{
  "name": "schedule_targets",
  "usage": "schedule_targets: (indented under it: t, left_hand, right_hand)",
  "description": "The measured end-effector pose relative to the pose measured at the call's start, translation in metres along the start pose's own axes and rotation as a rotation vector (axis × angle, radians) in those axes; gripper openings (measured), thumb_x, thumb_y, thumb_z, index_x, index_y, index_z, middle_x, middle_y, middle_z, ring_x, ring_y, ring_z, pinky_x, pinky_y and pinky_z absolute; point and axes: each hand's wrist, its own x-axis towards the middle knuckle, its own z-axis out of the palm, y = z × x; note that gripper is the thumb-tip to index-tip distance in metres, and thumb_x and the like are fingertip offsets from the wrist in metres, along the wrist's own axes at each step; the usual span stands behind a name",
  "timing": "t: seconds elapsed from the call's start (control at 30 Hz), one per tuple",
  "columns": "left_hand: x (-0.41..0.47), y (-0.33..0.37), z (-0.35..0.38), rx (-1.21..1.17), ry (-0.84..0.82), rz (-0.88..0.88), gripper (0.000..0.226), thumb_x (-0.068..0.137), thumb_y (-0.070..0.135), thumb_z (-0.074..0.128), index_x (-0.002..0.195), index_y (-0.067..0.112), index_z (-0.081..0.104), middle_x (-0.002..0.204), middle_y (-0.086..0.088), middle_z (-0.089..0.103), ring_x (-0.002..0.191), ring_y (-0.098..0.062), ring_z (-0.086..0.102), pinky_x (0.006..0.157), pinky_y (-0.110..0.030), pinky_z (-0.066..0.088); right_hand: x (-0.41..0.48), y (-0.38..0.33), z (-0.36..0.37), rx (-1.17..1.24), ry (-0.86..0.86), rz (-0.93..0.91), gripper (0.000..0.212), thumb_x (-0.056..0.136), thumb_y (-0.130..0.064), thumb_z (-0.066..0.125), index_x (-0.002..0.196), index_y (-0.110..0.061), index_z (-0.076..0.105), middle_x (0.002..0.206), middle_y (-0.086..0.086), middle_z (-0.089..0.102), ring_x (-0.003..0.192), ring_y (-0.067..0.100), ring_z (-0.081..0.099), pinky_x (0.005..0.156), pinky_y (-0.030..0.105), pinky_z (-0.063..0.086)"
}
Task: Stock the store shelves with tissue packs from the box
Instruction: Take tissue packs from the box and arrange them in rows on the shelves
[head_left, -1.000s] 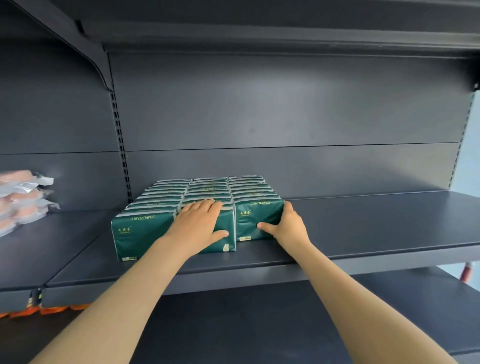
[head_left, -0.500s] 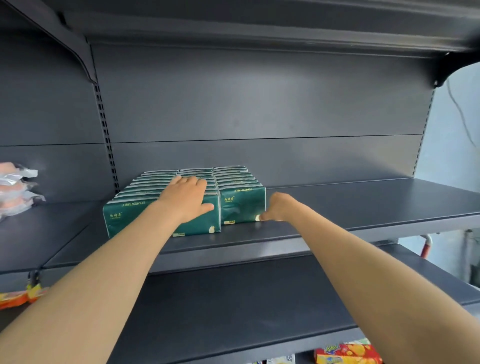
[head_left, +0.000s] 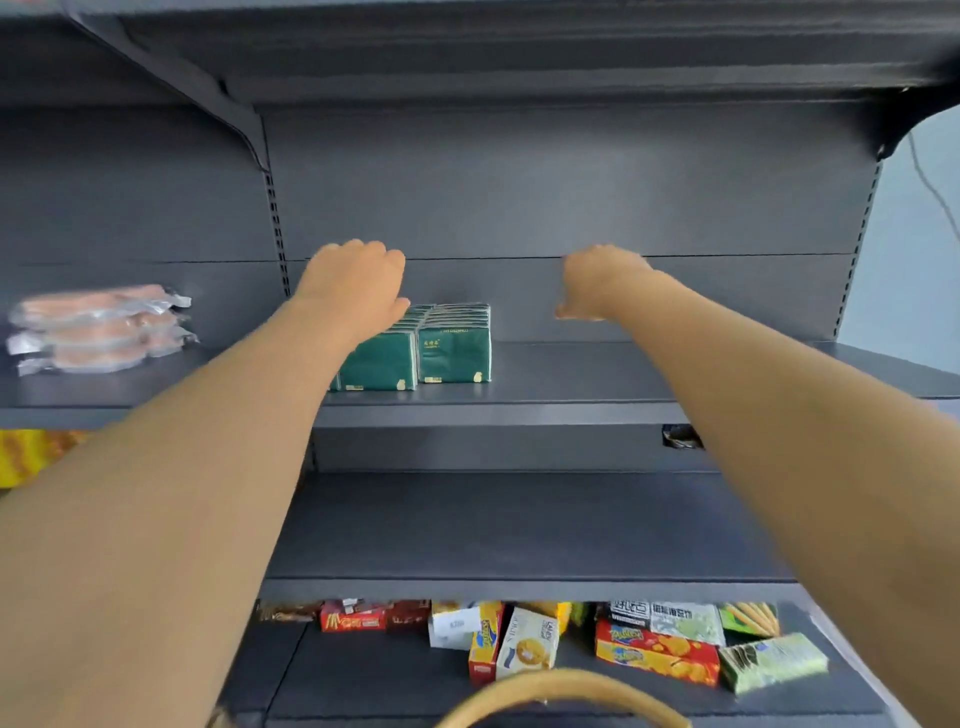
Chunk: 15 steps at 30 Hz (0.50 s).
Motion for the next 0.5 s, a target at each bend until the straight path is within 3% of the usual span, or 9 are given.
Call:
schedule_targets:
  t: [0.17,0.5]
  left_hand:
    - [-0.045,0.024,-0.049,-0.02,0.015,-0.035,0.037,0.096,0.034,0.05,0.114,0.002,0.054,0.106,-0.014,0.058,0.1,-0.03,0.055,0.077,-0.039,0.044]
    - [-0.105,0.053,-0.092,-0.1,-0.02,-0.019,0.034,0.096,0.033,0.05,0.117,0.006,0.052,0.112,-0.01,0.055,0.103,-0.025,0.052,0.08,-0.034,0.043]
  right_hand:
    - [-0.053,0.022,-0.02,0.023,0.087,-0.067,0.042,0.091,-0.037,0.055,0.12,-0.007,0.052,0.122,0.013,0.054,0.119,0.032,0.044,0.088,0.039,0.039]
    - [-0.145,0.026,-0.022,0.095,0.065,-0.084,0.041,0.094,-0.032,0.05,0.124,-0.004,0.045,0.124,0.014,0.049,0.12,0.031,0.041,0.092,0.039,0.038]
